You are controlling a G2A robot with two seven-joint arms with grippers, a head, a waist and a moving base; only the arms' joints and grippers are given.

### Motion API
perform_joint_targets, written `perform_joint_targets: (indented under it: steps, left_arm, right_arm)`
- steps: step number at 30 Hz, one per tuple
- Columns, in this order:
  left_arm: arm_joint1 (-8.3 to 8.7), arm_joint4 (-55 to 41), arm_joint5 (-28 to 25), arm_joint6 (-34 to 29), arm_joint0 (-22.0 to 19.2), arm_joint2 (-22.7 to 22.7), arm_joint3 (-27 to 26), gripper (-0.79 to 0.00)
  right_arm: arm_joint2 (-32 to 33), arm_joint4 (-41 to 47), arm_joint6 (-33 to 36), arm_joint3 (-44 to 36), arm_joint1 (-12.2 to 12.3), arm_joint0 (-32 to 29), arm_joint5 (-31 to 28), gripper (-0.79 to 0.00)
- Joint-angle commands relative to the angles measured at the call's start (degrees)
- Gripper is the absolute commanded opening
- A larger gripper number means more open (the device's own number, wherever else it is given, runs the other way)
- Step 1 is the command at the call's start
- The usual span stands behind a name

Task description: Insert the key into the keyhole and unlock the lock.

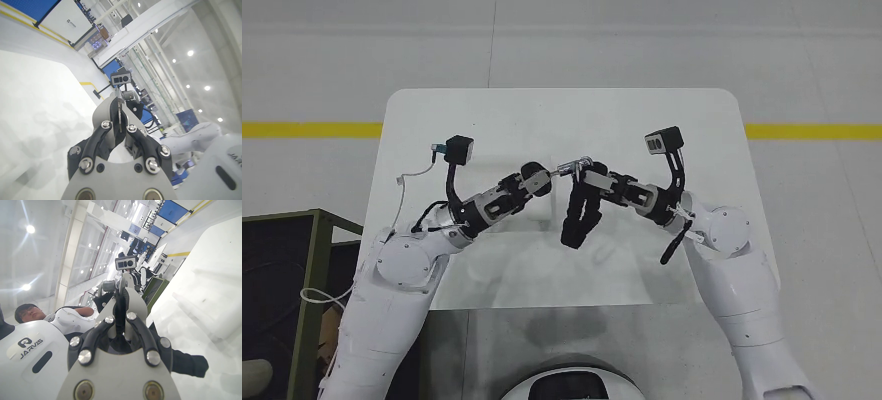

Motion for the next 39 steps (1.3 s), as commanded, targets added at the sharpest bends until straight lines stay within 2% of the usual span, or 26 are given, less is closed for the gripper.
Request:
perform_joint_targets:
  steps: [1, 11, 14, 18, 25, 32, 39]
  left_arm:
    - [-0.13, 7.6, -3.2, 2.7, 0.3, 0.3, 0.4, -0.785]
    - [-0.85, 29.4, -15.6, 17.6, 0.5, 0.3, 0.3, -0.785]
    - [-1.11, 35.8, -17.8, 22.6, 0.7, 0.0, 0.3, -0.785]
    - [-1.47, 37.9, -17.3, 26.3, 1.3, 0.7, 1.8, -0.785]
    - [-1.67, 35.2, -16.3, 25.7, 0.8, 0.7, 2.3, -0.785]
    - [-1.89, 44.4, -19.0, 30.8, 0.7, -0.1, 1.7, -0.785]
    - [-2.25, 62.1, -19.9, 42.4, 0.5, -0.8, 1.0, -0.785]
  right_arm:
    - [0.0, 0.1, -0.1, -0.2, 0.1, -0.1, 0.1, -0.785]
    - [-0.3, 1.1, -0.1, -0.8, 0.5, -0.1, 0.7, -0.785]
    - [-0.4, 1.5, -0.1, -0.7, 0.6, 0.0, 0.8, -0.785]
    - [-0.6, 2.3, -0.1, -0.4, 0.8, 0.3, 0.9, -0.785]
    - [-1.3, 3.6, 0.3, 0.1, 0.9, 0.7, 1.3, -0.785]
    - [-1.6, 5.1, 0.2, 0.6, 1.1, 1.1, 2.5, -0.785]
    - [-1.4, 5.9, -0.7, 0.7, 1.2, 1.0, 3.7, -0.785]
